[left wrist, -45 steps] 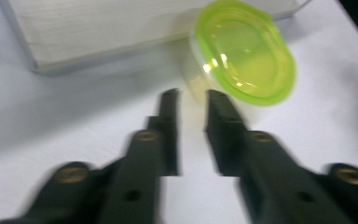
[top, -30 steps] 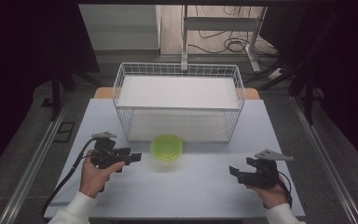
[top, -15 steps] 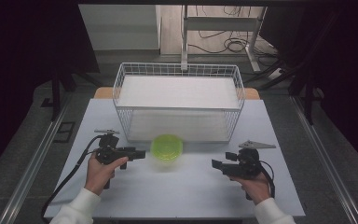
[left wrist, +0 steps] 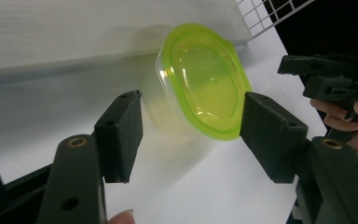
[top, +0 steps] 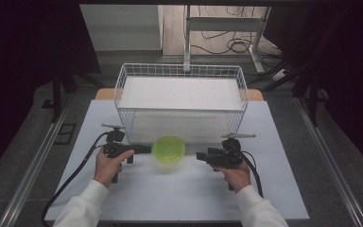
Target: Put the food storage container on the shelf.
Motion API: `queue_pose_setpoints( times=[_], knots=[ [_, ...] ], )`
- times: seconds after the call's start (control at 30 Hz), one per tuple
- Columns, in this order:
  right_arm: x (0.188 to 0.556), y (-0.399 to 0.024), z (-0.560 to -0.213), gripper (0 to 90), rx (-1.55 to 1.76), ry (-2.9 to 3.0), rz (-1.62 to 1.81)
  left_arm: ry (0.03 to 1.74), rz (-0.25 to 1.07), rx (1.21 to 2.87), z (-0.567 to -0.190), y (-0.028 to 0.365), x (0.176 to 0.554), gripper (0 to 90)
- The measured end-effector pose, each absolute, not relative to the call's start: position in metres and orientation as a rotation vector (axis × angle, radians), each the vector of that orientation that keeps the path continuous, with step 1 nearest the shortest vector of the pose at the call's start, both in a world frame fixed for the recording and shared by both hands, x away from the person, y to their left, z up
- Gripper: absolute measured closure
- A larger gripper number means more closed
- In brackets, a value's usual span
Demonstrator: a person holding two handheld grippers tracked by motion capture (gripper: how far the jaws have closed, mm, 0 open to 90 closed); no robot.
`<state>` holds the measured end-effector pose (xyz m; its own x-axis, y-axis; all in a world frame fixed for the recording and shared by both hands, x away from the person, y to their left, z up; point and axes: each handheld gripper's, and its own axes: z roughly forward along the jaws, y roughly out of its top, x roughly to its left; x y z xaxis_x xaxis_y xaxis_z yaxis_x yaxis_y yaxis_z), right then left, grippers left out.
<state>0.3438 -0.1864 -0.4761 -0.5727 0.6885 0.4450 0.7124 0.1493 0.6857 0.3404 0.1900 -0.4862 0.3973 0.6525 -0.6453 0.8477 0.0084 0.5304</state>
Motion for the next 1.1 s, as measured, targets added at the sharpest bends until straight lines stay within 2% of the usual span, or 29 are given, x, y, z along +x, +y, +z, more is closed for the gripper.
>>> queue_pose_setpoints(
  times=[0.43,0.7,0.87,0.9,0.93,1.1],
  knots=[
    [0.367,-0.152,-0.494,43.9,-1.399,-2.305,-1.366,1.336,-0.343,1.676,-0.502,0.186,0.356,46.0],
    [0.380,-0.148,-0.504,54.3,-1.413,-2.175,-1.367,1.343,-0.394,1.657,-0.510,0.184,0.361,51.3],
    [0.383,-0.143,-0.505,62.1,-1.392,-2.140,-1.366,1.325,-0.434,1.652,-0.516,0.182,0.364,58.5],
    [0.384,-0.140,-0.506,67.0,-1.390,-2.133,-1.352,1.325,-0.446,1.651,-0.517,0.182,0.365,62.5],
    [0.384,-0.140,-0.506,67.0,-1.390,-2.133,-1.352,1.324,-0.457,1.650,-0.518,0.181,0.365,62.5],
    [0.384,-0.137,-0.511,74.9,-1.399,-2.046,-1.336,1.328,-0.495,1.633,-0.521,0.178,0.364,73.8]
  ],
)
